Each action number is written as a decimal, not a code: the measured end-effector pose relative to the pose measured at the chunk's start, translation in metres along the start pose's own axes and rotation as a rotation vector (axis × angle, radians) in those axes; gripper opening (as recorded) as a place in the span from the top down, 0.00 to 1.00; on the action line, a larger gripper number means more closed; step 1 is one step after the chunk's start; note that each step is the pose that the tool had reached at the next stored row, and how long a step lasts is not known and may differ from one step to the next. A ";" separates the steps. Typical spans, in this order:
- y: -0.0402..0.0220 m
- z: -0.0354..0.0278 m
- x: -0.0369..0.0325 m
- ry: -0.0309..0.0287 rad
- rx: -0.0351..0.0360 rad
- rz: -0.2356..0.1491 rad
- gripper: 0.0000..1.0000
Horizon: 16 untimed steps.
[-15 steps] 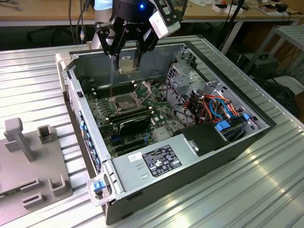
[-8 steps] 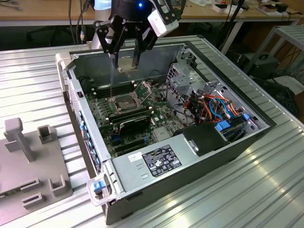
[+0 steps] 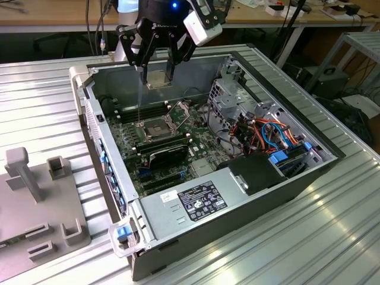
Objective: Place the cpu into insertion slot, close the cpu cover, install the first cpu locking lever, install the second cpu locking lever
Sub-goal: 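Place the cpu into insertion slot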
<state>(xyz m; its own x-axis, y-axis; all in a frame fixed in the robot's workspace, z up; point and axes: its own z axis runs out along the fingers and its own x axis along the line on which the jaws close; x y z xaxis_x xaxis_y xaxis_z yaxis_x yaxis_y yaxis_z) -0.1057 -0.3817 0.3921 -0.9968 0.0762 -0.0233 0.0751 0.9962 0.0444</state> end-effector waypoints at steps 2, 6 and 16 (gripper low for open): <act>0.0000 0.0000 0.0000 0.0000 0.0000 0.000 0.45; 0.0001 0.0000 0.0000 -0.0014 0.0007 0.032 0.45; 0.0001 0.0001 0.0000 -0.0053 0.0028 0.120 0.45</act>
<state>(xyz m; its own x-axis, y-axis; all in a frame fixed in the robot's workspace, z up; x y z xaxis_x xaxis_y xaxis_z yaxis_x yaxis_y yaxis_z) -0.1057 -0.3816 0.3920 -0.9804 0.1955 -0.0233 0.1944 0.9799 0.0444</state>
